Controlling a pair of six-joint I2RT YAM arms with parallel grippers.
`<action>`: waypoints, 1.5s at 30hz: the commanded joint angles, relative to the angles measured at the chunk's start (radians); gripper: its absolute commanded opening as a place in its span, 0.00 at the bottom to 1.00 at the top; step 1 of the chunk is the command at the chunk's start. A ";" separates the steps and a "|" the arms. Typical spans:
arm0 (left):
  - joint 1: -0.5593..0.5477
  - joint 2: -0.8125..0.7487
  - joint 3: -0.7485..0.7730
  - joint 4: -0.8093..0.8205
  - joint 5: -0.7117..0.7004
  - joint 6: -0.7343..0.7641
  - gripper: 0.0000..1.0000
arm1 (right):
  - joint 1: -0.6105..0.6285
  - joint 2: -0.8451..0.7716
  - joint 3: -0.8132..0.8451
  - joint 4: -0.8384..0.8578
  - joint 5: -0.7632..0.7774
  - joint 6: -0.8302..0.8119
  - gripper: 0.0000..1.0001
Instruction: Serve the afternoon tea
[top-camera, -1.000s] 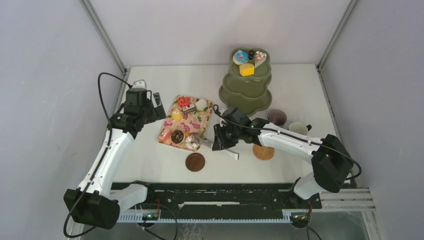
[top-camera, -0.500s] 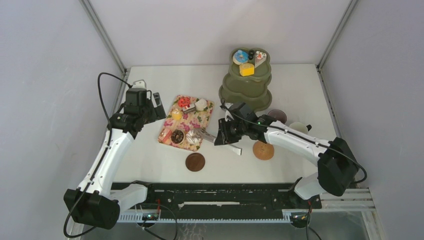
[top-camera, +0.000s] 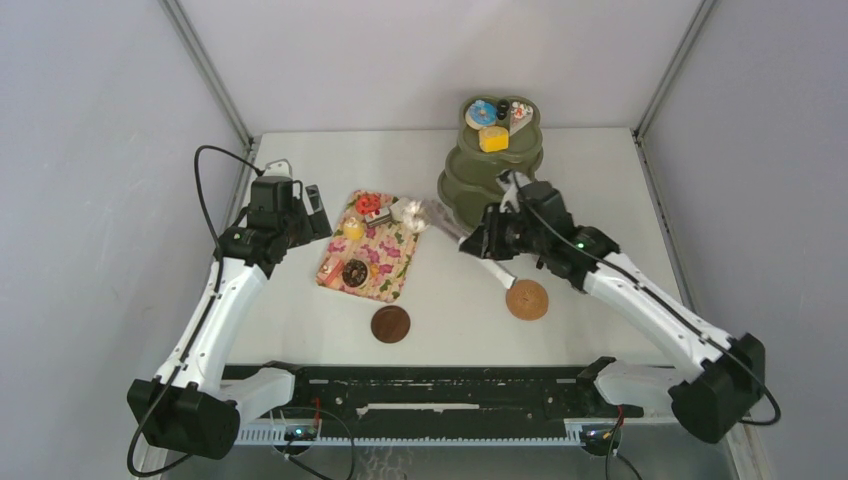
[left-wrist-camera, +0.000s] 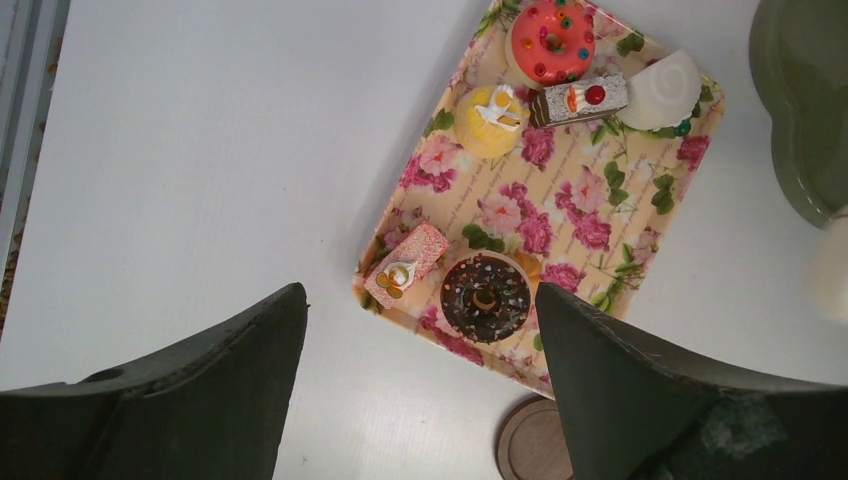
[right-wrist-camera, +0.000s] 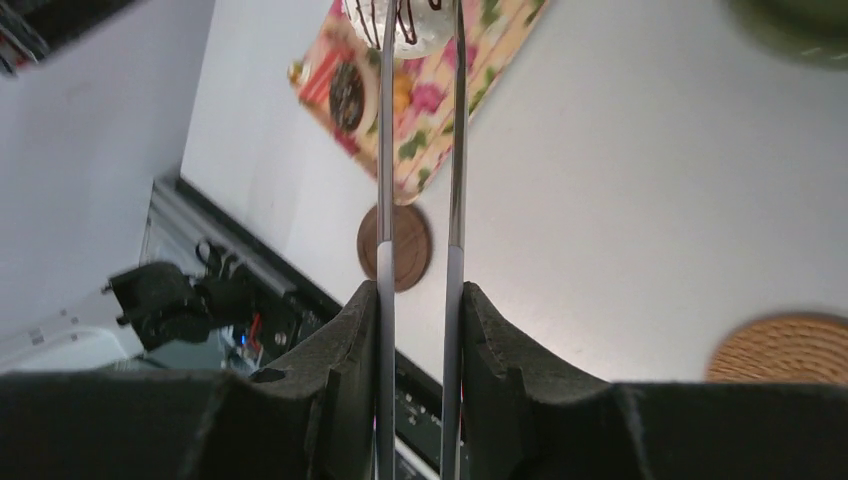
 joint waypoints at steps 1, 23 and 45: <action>0.008 -0.017 0.014 0.031 0.010 -0.010 0.89 | -0.088 -0.126 0.041 0.002 0.105 0.029 0.00; 0.009 0.025 0.046 0.033 0.016 0.009 0.89 | -0.249 -0.047 0.015 0.200 0.197 0.217 0.00; 0.013 0.033 0.036 0.035 0.006 0.016 0.89 | -0.269 0.150 0.022 0.419 0.281 0.298 0.00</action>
